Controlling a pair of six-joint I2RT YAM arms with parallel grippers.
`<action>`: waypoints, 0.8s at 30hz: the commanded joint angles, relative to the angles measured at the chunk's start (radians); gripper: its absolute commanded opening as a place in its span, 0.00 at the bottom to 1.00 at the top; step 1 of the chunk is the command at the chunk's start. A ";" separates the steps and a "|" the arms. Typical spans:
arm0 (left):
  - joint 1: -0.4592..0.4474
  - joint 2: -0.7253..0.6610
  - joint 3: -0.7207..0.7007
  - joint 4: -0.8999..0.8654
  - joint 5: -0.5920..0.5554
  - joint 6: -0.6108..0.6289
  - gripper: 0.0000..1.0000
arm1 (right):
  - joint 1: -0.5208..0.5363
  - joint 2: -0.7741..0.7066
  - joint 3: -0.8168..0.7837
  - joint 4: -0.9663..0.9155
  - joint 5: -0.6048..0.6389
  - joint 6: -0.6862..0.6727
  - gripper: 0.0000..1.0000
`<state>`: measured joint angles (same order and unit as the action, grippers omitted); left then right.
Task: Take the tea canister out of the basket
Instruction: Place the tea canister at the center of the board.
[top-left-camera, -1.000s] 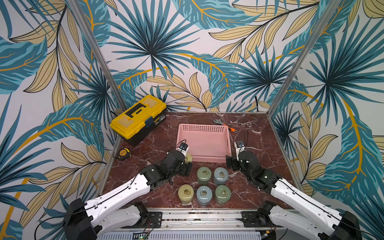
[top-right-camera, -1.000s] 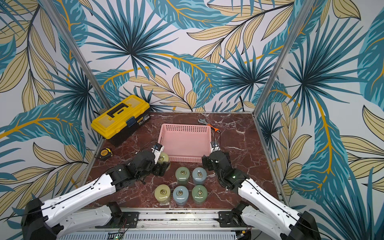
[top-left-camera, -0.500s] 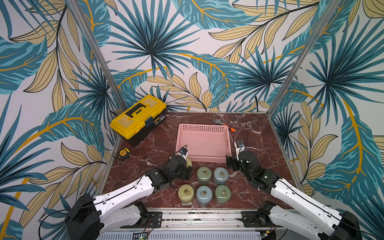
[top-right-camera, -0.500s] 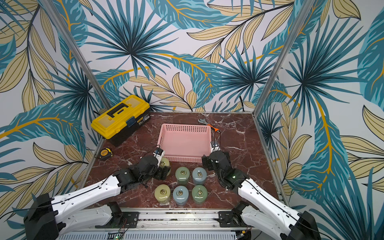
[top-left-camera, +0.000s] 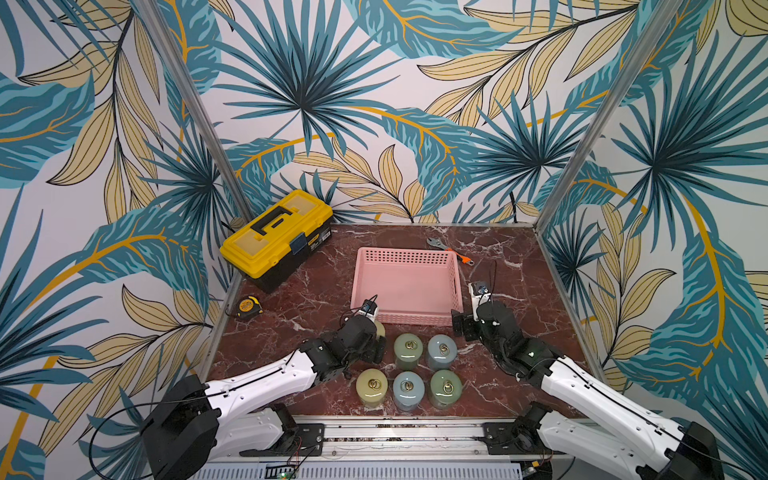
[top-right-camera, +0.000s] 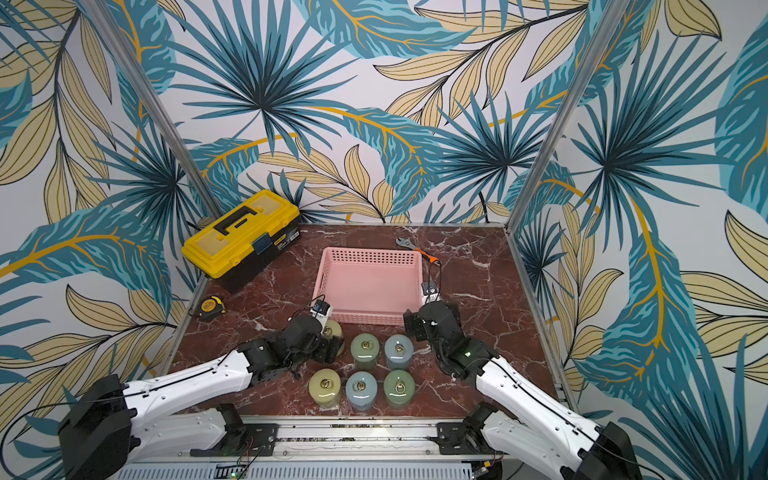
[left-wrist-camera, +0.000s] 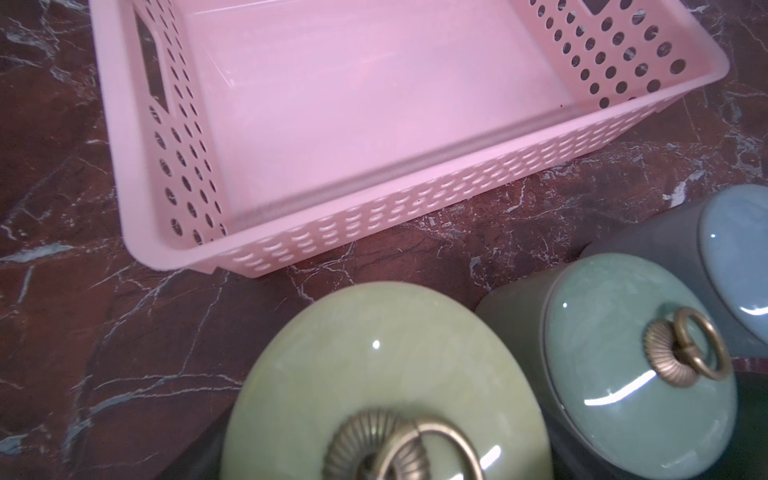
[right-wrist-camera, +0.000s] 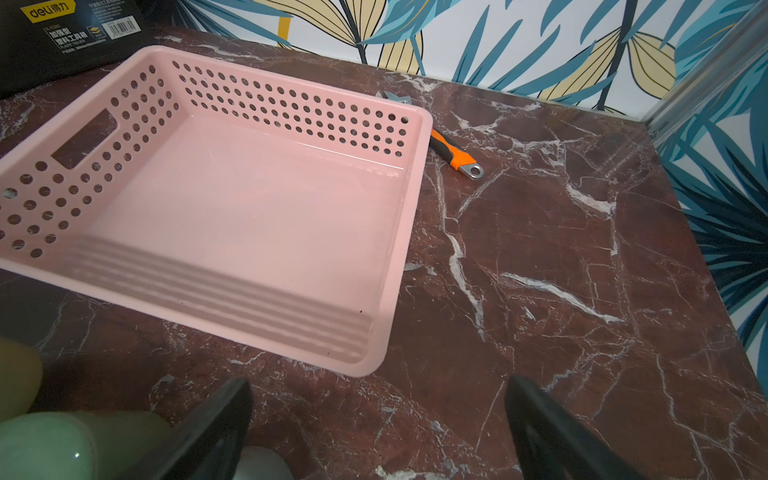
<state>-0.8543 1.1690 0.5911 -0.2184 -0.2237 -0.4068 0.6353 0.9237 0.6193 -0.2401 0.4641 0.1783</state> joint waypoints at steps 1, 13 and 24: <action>-0.005 0.003 -0.020 0.110 -0.006 -0.012 0.48 | -0.002 -0.005 -0.021 0.012 0.015 -0.007 0.99; -0.009 0.042 -0.046 0.143 -0.005 -0.028 0.47 | -0.002 -0.005 -0.021 0.012 0.013 -0.003 0.99; -0.017 0.056 -0.050 0.140 0.000 -0.039 0.53 | -0.002 0.004 -0.021 0.012 0.015 -0.006 0.99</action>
<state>-0.8646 1.2331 0.5472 -0.1493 -0.2207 -0.4362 0.6353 0.9241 0.6186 -0.2401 0.4641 0.1783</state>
